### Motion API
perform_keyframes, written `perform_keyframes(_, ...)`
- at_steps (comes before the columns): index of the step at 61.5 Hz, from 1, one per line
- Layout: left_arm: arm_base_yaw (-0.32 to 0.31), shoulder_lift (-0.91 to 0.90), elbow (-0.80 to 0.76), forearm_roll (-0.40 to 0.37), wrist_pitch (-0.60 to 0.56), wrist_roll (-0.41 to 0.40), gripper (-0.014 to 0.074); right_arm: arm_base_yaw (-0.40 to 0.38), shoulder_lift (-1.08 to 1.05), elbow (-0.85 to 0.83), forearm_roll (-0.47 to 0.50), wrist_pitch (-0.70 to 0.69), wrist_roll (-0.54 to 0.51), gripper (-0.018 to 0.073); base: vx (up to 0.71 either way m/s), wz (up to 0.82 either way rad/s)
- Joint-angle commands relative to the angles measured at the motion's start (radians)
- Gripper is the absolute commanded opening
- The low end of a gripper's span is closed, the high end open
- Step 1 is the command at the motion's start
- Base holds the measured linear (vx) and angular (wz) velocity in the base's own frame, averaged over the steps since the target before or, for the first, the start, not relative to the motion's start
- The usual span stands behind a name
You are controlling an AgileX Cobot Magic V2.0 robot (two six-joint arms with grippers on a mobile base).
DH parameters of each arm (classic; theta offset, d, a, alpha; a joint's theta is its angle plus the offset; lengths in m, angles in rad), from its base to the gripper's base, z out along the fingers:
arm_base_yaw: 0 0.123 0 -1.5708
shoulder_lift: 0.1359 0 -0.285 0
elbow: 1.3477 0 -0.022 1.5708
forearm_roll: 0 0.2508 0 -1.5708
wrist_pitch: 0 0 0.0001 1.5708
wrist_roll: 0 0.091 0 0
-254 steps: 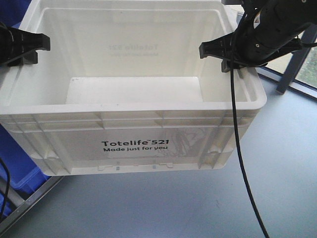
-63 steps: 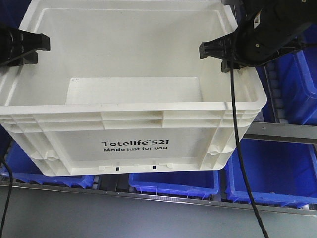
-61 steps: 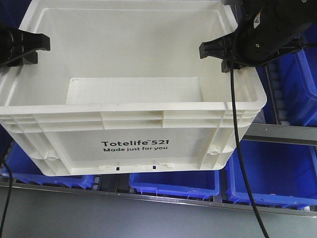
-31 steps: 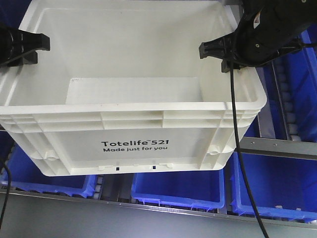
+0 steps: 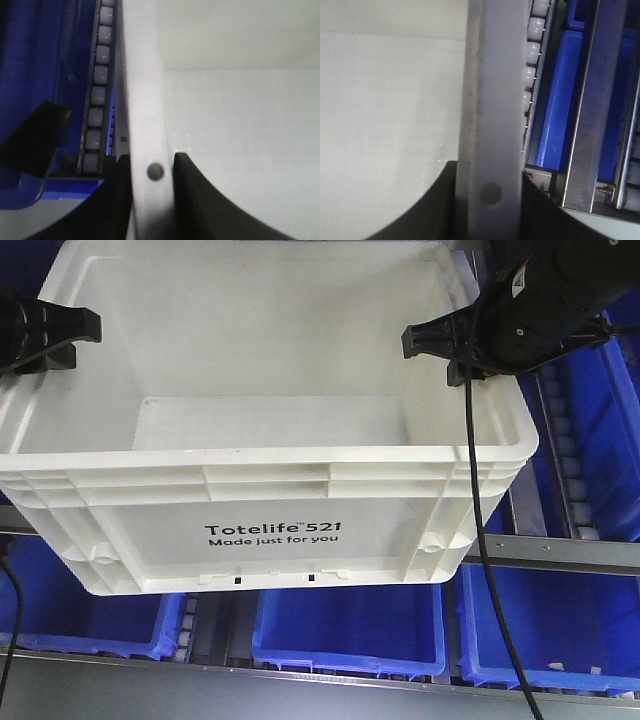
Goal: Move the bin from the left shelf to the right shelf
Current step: 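Carry the crate with both grippers up to the blue-bin shelf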
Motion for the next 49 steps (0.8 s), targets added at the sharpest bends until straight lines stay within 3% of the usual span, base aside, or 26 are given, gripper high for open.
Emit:
perform_keyframes(1,0.0,-0.045,-0.04,0.017,-0.1,0.014,0.0149,-0.007,-0.054,-0.036,-0.075,-0.087,-0.008,0.0083,0.07,-0.09)
perform_keyframes(49,0.0,-0.045,-0.04,0.017,-0.1,0.014,0.0149,-0.007,-0.054,-0.036,-0.075,-0.087,-0.008,0.0083,0.07,-0.1)
